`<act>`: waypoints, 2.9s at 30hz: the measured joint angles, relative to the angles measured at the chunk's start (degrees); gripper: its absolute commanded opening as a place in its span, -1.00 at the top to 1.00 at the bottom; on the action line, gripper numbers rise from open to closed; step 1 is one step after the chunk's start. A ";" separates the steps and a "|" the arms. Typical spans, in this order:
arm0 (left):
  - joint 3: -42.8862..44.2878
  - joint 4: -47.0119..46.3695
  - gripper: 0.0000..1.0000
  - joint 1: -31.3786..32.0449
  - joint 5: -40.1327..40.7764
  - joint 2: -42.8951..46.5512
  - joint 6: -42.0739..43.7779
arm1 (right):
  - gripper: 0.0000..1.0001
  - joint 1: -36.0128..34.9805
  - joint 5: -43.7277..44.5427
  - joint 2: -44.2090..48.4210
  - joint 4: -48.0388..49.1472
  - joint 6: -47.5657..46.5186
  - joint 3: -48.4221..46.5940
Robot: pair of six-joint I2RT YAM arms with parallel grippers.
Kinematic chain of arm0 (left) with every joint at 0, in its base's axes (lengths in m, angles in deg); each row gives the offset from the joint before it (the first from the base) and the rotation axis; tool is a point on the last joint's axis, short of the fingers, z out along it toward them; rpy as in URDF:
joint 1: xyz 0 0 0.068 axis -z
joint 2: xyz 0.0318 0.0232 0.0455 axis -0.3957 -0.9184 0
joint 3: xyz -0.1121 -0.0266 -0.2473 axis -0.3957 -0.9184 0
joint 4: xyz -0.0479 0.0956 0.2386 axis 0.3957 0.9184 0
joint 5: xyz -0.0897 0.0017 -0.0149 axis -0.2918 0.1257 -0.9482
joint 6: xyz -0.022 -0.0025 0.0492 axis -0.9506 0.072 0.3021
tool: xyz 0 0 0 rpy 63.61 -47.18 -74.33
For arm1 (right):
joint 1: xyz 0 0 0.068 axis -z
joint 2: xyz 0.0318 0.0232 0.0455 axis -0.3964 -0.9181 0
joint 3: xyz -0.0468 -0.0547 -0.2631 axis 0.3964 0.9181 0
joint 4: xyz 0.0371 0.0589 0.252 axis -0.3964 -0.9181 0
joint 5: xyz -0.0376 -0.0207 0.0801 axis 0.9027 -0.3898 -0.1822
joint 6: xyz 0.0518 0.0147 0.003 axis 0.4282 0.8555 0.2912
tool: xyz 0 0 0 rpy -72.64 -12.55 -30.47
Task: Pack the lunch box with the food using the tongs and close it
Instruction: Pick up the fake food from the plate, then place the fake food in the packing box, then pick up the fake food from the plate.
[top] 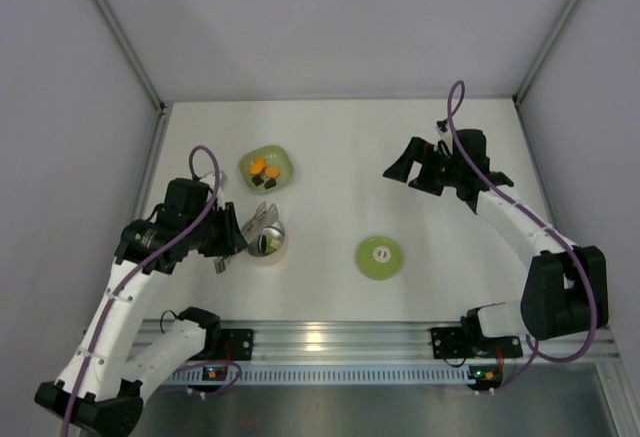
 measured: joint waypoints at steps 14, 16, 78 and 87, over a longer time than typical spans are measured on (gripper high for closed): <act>-1.31 4.17 0.47 0.00 -0.28 2.93 -2.14 | -0.99 0.00 -0.04 -1.18 0.33 -0.44 0.33; -1.31 4.52 0.45 0.00 -0.28 2.91 -2.32 | -0.99 0.00 -0.07 -1.46 0.61 -0.44 0.74; 18.23 -11.85 0.05 -0.02 18.49 -35.71 -3.06 | -0.99 0.00 -5.38 -3.80 2.82 -0.61 -2.14; 21.11 -13.31 0.05 -1.05 19.85 -41.55 -1.95 | -0.99 0.04 -5.66 -3.80 3.30 -0.57 -2.14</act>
